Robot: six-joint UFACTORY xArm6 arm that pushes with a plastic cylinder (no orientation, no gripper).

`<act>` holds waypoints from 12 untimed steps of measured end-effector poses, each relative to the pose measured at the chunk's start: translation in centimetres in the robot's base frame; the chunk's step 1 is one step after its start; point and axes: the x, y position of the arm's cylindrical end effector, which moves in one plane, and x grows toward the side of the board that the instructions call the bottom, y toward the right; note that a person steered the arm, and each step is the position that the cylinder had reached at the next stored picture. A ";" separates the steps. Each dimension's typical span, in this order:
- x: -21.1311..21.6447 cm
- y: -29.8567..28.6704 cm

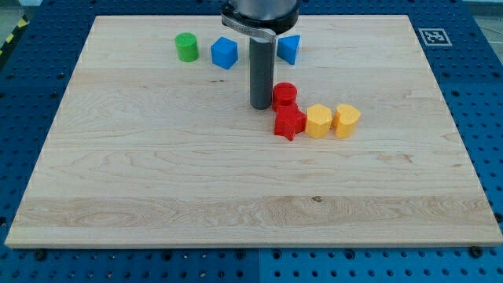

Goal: Move the yellow hexagon below the red star

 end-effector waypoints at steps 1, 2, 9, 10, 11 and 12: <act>-0.1 0.0; -0.2 0.7; -1.4 10.7; 0.6 10.7; 2.0 10.7; 2.5 10.7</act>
